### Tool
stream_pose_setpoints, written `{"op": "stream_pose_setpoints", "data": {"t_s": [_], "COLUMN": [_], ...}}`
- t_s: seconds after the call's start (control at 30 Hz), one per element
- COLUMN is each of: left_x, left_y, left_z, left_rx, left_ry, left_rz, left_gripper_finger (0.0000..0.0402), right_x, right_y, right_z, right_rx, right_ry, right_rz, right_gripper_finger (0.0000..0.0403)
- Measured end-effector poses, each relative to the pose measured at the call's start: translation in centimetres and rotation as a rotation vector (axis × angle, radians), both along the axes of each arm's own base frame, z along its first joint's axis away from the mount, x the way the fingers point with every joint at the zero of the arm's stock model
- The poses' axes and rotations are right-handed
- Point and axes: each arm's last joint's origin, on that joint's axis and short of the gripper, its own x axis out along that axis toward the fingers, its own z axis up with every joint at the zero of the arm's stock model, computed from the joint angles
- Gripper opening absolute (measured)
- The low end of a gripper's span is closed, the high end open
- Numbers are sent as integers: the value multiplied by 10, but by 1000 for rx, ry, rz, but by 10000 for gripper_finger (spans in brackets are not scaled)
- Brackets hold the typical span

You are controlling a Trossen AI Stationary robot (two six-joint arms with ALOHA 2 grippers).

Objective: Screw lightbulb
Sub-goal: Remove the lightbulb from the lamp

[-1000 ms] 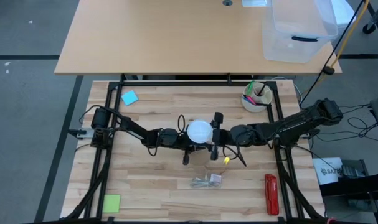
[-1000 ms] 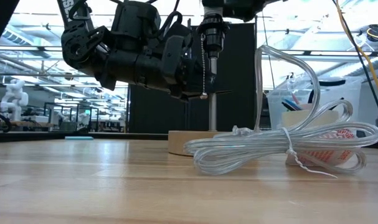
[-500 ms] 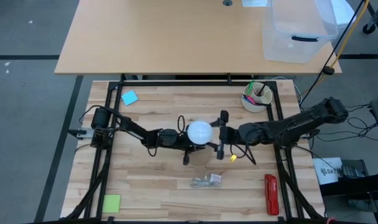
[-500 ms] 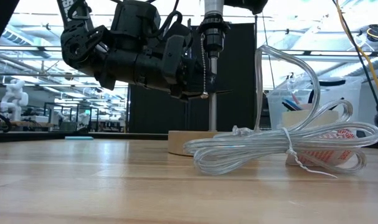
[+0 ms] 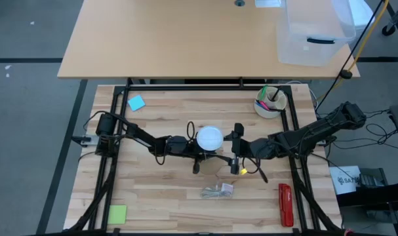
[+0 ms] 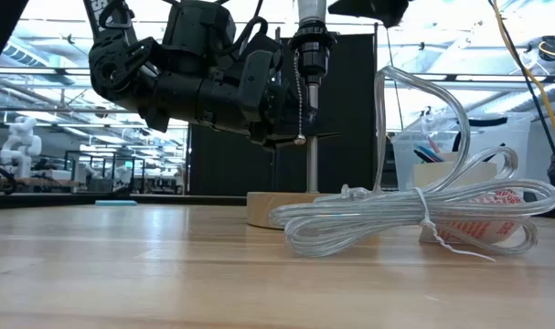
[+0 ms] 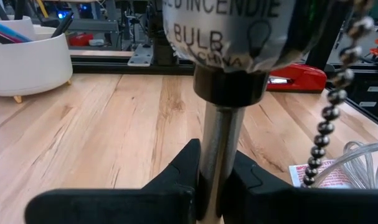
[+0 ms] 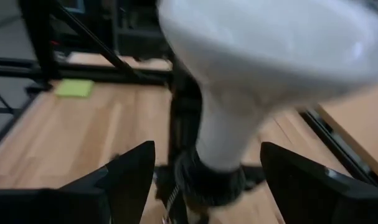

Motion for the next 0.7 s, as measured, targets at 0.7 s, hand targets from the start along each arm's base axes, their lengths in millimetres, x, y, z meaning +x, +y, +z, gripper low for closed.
{"op": "stream_pose_setpoints", "data": {"t_s": [0.7], "left_x": [0], "left_y": [0], "left_z": [0], "left_rx": [2], "left_ry": [-1], "left_rz": [10], "left_gripper_finger": [41], "right_x": [-23], "right_y": [67], "right_z": [-27], "right_rx": [31], "right_ry": [14], "right_rz": [-168], "right_gripper_finger": [275]}}
